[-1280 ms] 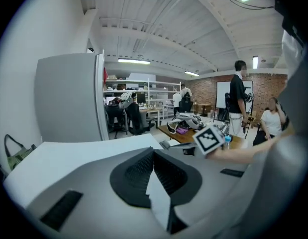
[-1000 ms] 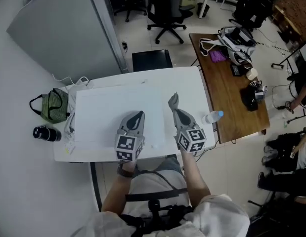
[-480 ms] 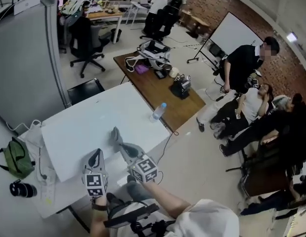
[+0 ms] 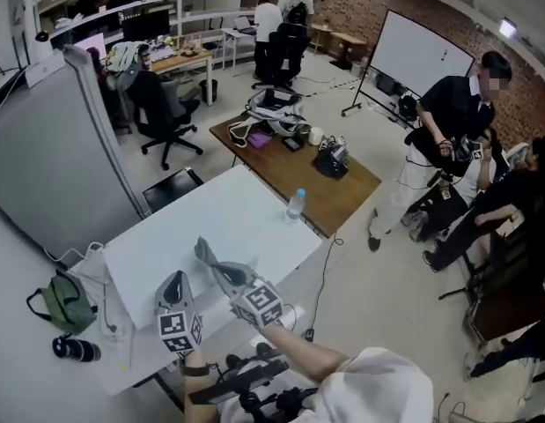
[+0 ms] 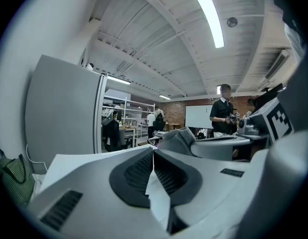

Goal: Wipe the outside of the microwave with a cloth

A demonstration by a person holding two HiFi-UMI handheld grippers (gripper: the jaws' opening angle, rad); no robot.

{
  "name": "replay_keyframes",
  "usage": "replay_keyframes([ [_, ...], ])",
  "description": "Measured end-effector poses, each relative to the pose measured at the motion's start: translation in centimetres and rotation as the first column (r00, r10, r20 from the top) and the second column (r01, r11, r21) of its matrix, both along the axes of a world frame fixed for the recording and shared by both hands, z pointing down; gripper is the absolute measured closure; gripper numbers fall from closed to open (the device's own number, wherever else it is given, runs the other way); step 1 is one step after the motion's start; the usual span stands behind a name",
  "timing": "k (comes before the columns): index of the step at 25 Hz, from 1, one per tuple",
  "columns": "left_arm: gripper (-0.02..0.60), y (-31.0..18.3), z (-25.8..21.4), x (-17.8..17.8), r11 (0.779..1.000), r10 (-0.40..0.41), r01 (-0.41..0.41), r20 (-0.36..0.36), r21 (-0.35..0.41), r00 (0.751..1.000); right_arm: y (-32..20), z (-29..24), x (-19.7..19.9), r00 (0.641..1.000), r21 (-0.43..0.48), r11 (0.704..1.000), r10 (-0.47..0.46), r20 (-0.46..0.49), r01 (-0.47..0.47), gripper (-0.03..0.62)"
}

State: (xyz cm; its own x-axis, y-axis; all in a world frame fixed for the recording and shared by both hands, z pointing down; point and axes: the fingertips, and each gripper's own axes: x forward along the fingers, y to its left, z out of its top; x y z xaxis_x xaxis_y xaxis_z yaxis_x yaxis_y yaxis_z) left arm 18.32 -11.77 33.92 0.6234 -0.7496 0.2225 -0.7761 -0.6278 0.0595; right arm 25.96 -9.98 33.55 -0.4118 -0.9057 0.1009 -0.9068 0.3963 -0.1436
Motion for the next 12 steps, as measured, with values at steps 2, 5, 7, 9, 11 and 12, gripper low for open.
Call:
replay_keyframes([
  [2,0.558,-0.4,-0.6,1.4,1.0,0.014,-0.014,0.005,0.014,1.0,-0.6,-0.4,1.3,1.0,0.012,1.0,0.007,0.01,-0.008,0.589],
  [5,0.558,-1.0,-1.3,2.3,1.0,0.007,-0.007,0.016,0.03,1.0,-1.2,-0.3,1.7,0.999,0.016,1.0,-0.014,0.033,0.014,0.589],
  [7,0.558,-1.2,-1.4,2.0,0.999,0.004,-0.005,0.022,0.04,1.0,-1.4,-0.2,1.2,0.999,0.021,1.0,-0.024,0.046,0.023,0.589],
  [9,0.558,-1.1,-1.4,1.9,0.999,0.008,-0.009,0.028,0.048,1.0,-1.6,-0.1,0.7,0.998,0.029,0.999,-0.028,0.047,0.027,0.589],
  [11,0.558,-1.1,-1.4,1.8,0.999,0.014,-0.015,0.033,0.051,0.999,-1.8,0.0,0.3,0.999,0.031,0.999,-0.028,0.044,0.027,0.589],
  [12,0.558,-1.0,-1.4,1.8,0.999,0.015,-0.017,0.035,0.051,0.999,-1.9,0.0,0.2,0.999,0.03,0.999,-0.03,0.045,0.029,0.589],
])
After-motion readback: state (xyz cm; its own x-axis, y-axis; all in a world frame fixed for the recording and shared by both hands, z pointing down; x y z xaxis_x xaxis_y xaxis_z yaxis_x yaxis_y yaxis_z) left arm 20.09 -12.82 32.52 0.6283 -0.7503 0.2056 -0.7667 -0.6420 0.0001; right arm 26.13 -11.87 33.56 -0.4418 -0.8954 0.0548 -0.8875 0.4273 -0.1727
